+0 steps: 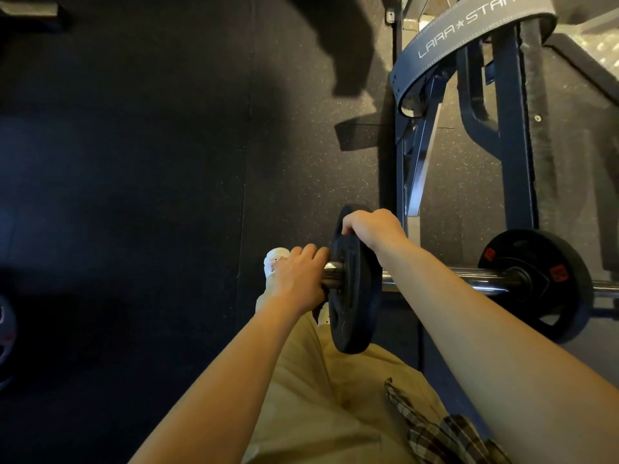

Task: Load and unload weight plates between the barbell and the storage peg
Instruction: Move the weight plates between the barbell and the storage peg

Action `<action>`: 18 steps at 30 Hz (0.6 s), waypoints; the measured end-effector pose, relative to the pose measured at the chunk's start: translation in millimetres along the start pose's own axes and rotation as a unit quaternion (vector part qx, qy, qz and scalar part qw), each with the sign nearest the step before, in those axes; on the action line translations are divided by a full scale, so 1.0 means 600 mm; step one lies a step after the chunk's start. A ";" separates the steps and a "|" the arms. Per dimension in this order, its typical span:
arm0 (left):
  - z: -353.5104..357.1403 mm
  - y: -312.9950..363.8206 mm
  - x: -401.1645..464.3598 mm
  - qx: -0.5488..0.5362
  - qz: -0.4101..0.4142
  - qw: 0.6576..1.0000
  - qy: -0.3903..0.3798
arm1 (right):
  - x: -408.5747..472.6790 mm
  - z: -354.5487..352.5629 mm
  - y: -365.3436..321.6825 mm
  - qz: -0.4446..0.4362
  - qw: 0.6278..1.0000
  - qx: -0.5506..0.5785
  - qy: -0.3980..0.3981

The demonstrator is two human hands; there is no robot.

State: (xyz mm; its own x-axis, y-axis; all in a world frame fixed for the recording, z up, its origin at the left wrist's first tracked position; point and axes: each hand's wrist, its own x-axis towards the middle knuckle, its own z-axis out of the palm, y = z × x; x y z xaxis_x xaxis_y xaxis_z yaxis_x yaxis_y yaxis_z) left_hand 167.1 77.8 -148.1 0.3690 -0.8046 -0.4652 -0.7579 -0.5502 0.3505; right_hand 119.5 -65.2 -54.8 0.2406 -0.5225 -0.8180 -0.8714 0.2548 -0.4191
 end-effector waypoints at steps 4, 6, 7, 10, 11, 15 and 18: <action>0.003 -0.015 -0.015 -0.008 -0.048 0.999 0.004 | -0.019 0.012 0.014 -0.049 0.998 -0.025 0.030; -0.003 -0.015 -0.002 0.017 -0.034 0.999 -0.007 | -0.034 0.026 0.034 -0.082 0.994 -0.016 0.072; -0.005 -0.016 0.002 0.028 -0.024 0.999 -0.010 | -0.044 0.034 0.050 -0.096 0.992 0.007 0.085; -0.004 -0.017 0.004 0.029 -0.026 0.999 -0.026 | -0.078 0.058 0.121 -0.127 0.979 0.153 0.040; -0.004 -0.016 0.002 0.024 -0.031 0.999 -0.029 | -0.088 0.065 0.144 -0.128 0.975 0.183 0.015; -0.004 -0.015 0.002 0.015 -0.037 0.999 -0.023 | -0.099 0.089 0.185 -0.129 0.980 0.150 -0.001; -0.004 -0.011 0.001 0.019 -0.045 0.999 -0.024 | -0.098 0.089 0.167 -0.118 0.984 0.133 -0.002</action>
State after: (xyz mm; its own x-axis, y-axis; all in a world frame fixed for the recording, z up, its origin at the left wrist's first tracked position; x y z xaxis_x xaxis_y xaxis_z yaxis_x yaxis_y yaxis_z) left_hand 173.8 80.4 -148.7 0.4106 -0.7406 -0.5318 -0.7434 -0.6097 0.2751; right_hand 40.9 34.1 -69.8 0.4252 -0.5890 -0.6872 -0.6487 0.3311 -0.6852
